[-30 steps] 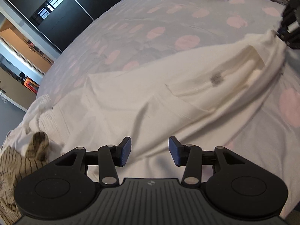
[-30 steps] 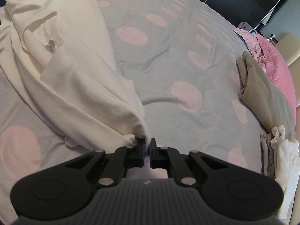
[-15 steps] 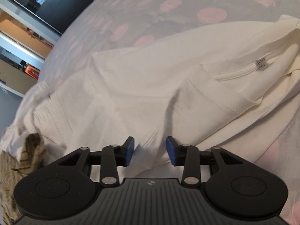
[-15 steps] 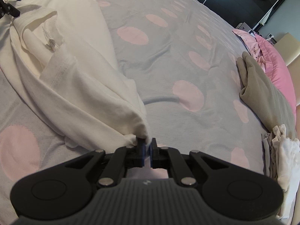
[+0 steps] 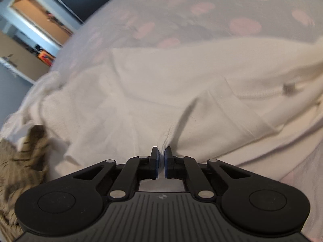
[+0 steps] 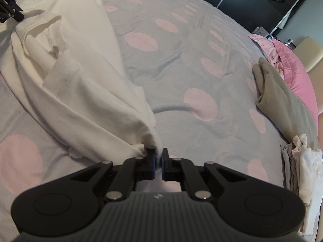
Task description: Fold clothes
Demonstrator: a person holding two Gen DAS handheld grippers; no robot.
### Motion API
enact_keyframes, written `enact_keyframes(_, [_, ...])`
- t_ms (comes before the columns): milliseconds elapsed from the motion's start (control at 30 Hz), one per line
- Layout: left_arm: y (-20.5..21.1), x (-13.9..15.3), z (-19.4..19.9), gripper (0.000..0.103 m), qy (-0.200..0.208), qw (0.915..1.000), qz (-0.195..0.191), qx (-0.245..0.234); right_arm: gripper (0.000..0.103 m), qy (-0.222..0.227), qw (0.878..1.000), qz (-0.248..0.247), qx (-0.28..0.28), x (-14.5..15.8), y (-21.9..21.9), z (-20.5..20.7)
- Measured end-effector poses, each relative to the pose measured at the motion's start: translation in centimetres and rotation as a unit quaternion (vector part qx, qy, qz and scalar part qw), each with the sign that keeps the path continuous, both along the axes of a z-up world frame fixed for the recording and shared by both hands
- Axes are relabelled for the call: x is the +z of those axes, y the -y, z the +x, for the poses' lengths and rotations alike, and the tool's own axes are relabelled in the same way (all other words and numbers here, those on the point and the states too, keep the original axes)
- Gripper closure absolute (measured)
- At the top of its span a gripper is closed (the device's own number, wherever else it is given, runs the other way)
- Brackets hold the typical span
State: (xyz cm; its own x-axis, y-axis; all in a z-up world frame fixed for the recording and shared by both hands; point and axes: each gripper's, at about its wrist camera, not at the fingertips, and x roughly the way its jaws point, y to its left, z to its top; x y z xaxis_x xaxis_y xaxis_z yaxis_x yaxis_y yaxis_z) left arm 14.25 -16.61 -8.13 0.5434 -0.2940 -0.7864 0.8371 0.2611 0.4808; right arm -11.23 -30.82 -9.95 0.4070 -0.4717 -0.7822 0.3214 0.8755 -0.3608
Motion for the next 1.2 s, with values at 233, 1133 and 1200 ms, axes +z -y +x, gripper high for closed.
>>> enact_keyframes(233, [-1.5, 4.1, -2.6, 0.1, 0.079, 0.9945, -0.064, 0.026, 0.098, 0.031, 0.999, -0.034, -0.004, 2.1, -0.7, -1.0])
enact_keyframes(1133, [-13.0, 35.9, -16.9, 0.101, 0.252, 0.8449, -0.472, -0.001, 0.099, 0.318, 0.91, -0.265, 0.019, 36.3, -3.5, -14.5])
enact_keyframes(1200, [-14.6, 37.6, -17.9, 0.101, 0.264, 0.8222, -0.504, -0.002, 0.099, 0.344, 0.895, -0.281, 0.027, 38.6, -5.1, -16.0])
